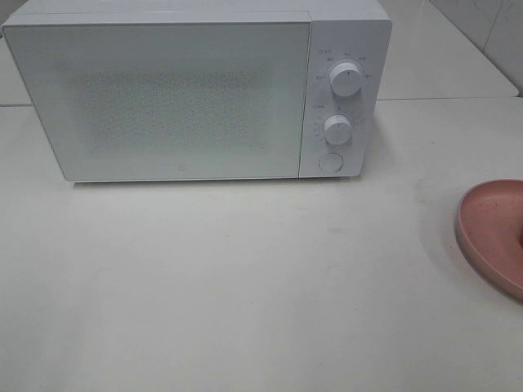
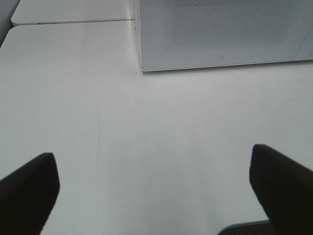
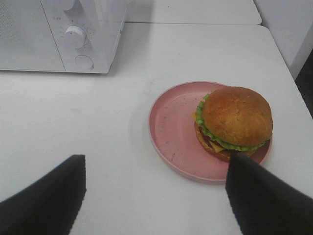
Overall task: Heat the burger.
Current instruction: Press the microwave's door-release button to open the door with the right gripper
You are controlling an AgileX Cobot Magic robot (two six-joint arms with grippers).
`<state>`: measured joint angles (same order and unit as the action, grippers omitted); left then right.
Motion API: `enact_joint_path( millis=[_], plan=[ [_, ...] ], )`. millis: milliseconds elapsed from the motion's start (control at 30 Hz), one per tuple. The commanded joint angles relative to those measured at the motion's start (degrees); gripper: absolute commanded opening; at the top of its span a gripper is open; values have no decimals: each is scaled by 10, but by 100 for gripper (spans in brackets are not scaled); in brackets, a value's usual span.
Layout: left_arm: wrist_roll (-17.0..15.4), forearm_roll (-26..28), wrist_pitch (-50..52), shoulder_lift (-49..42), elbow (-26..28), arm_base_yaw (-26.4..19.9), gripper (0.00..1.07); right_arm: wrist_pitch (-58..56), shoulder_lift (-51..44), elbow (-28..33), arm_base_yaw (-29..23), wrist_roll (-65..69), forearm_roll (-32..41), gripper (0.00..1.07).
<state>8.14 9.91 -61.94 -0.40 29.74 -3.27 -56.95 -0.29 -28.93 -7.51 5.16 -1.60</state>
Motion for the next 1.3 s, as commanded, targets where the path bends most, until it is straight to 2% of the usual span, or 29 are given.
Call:
enact_joint_path(
  millis=[33, 500, 733, 1300],
  plan=[
    [-5, 3, 3, -13, 0, -1, 98, 0, -17, 1, 1, -7, -2, 75],
    [-5, 3, 3, -13, 0, -1, 98, 1, -17, 1, 1, -4, -2, 75],
    [-5, 3, 3, -13, 0, -1, 98, 14, -9, -23, 1, 20, -2, 75],
    [-5, 3, 3, -13, 0, -1, 98, 105, 119, -36, 1, 19, -2, 75]
  ],
)
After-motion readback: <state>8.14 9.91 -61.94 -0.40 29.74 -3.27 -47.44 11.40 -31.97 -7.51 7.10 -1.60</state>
